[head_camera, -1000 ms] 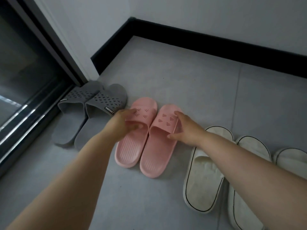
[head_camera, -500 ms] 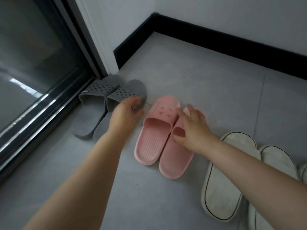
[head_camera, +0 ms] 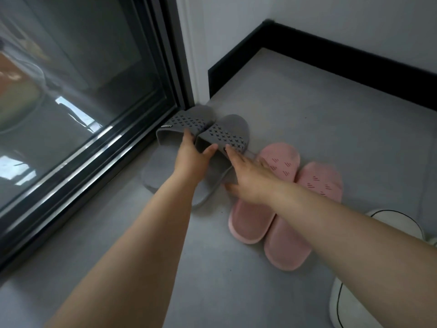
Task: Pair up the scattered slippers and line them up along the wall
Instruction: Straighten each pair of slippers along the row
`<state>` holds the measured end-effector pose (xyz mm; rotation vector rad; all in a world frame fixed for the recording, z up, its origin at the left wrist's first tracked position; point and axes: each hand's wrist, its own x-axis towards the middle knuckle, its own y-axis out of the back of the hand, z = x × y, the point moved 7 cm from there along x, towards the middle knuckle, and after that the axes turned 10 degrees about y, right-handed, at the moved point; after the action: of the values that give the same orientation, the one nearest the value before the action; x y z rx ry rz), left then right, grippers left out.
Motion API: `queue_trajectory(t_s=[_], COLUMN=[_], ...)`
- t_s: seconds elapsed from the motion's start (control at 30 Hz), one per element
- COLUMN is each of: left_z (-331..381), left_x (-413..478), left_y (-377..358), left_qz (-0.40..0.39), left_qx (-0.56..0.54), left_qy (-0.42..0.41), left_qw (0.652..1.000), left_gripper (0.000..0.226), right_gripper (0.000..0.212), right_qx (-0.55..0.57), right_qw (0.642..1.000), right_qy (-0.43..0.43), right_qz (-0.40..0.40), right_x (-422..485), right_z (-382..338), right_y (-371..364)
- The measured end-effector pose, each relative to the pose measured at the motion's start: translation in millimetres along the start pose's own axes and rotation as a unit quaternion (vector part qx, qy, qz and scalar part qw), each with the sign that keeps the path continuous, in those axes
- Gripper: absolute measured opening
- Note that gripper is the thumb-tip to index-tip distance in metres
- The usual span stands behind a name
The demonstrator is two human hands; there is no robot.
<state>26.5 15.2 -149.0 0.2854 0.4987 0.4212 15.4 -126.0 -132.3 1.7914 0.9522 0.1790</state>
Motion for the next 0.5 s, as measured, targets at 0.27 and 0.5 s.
queue_trajectory(t_s=[0.27, 0.5], left_z=[-0.9, 2.3], left_x=[-2.0, -19.7], left_y=[5.4, 3.2], left_qz=[-0.003, 0.041], left_qx=[0.062, 0.115], left_qy=[-0.038, -0.053], left_qw=[0.997, 0.991], left_gripper=[0.062, 0.067], right_gripper=[0.091, 0.091], right_qx=[0.02, 0.016], right_qw=[1.0, 1.0], right_qy=[0.017, -0.005], right_qz=[0.007, 0.018], right_x=[-8.1, -14.1], right_z=[-0.4, 7.5], right_y=[-6.2, -12.1])
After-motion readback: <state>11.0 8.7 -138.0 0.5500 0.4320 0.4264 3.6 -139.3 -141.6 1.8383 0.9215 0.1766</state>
